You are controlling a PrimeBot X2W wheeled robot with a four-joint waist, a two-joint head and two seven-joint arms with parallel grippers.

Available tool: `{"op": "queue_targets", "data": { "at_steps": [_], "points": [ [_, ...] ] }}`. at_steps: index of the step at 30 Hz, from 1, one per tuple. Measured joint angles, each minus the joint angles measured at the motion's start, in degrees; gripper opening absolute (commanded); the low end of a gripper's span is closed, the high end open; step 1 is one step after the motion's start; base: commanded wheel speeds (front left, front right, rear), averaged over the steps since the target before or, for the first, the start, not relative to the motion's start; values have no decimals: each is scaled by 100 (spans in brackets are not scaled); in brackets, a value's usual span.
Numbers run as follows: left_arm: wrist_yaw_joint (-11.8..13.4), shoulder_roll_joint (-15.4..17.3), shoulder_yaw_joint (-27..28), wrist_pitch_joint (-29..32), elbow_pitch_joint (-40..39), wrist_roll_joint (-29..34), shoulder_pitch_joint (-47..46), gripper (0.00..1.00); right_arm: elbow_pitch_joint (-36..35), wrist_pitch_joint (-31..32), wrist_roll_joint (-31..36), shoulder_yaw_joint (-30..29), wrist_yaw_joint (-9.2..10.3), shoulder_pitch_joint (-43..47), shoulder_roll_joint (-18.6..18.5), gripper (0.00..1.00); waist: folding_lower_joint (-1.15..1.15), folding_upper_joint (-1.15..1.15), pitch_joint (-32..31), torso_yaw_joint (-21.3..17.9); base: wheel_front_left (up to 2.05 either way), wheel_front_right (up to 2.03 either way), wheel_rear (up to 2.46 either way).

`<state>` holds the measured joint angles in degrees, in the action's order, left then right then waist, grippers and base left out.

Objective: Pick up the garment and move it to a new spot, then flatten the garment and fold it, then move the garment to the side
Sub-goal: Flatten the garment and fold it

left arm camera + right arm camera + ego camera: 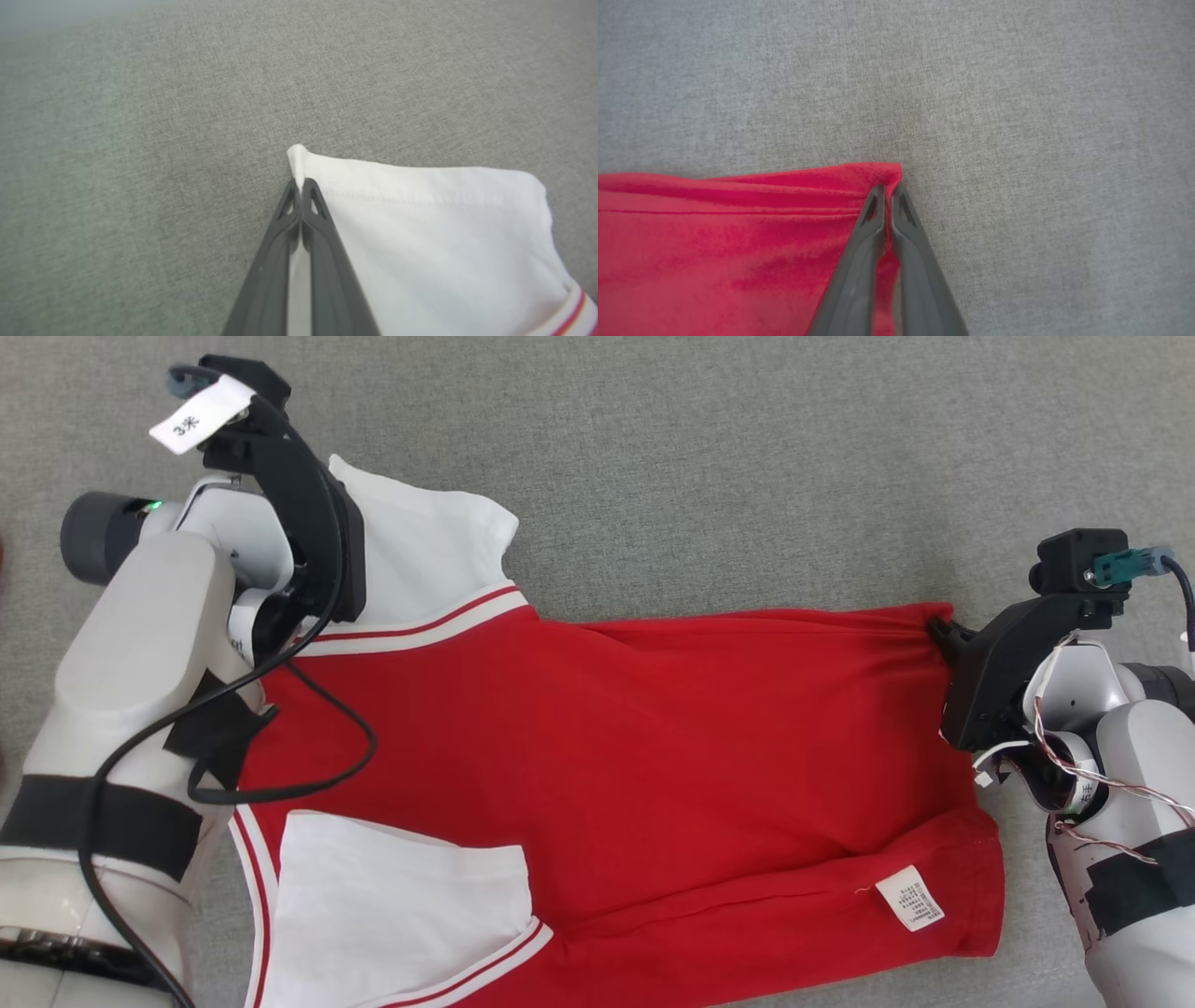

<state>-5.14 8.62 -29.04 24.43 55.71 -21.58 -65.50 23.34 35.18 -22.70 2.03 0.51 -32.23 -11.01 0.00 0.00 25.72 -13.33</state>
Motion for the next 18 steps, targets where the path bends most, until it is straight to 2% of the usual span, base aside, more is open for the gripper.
{"op": "queue_targets", "data": {
  "at_steps": [11,18],
  "points": [
    [-55,-248,51,-438,87,-80,-116,0,0,-303,-44,-167,49,-13,-54,0,0,0,-19,203,0,0,0],
    [-99,-328,183,-961,-36,-214,-84,0,14,-564,-48,-302,102,-4,-63,0,0,1,-121,337,0,0,0]
  ]
}}
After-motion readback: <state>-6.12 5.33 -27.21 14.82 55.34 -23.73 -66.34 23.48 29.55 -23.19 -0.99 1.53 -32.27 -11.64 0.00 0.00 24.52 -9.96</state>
